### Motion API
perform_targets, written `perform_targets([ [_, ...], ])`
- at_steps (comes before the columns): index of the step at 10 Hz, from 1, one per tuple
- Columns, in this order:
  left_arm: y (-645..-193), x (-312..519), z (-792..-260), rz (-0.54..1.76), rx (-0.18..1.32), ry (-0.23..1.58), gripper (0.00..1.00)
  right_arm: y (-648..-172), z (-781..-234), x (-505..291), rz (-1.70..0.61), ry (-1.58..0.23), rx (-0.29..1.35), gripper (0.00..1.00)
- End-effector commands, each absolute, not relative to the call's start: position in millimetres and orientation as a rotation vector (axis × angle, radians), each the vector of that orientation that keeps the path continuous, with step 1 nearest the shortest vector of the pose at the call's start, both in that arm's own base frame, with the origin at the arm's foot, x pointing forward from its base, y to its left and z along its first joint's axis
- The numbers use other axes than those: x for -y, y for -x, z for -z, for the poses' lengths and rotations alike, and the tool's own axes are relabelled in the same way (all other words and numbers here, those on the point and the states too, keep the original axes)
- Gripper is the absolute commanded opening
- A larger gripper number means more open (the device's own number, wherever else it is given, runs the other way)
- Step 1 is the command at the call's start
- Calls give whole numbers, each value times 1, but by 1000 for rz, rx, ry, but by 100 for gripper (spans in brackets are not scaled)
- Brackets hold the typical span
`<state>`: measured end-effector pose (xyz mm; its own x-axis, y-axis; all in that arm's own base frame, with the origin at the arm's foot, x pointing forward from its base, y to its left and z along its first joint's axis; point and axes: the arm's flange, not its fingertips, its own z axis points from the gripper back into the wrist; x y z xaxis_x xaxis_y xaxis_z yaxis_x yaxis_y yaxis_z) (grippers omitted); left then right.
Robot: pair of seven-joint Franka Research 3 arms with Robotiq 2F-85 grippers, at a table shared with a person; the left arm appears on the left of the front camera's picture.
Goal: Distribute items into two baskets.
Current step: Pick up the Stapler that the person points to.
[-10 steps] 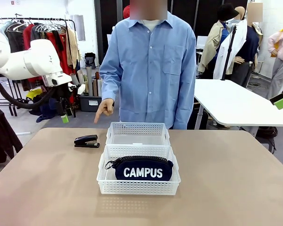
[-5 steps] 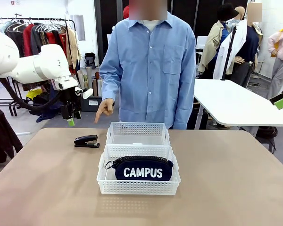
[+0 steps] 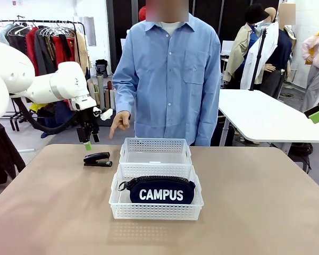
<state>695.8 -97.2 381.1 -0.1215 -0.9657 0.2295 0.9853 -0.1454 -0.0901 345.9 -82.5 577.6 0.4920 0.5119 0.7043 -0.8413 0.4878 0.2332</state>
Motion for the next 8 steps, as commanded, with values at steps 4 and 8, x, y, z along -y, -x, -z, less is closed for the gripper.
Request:
perform_targets([
  [4,-691,94,-356,1736,104,187,100,-346,-579,81,-887,-624,617,100],
  [8,-696,95,-340,1755,88,185,100,-346,-579,81,-887,-624,617,100],
])
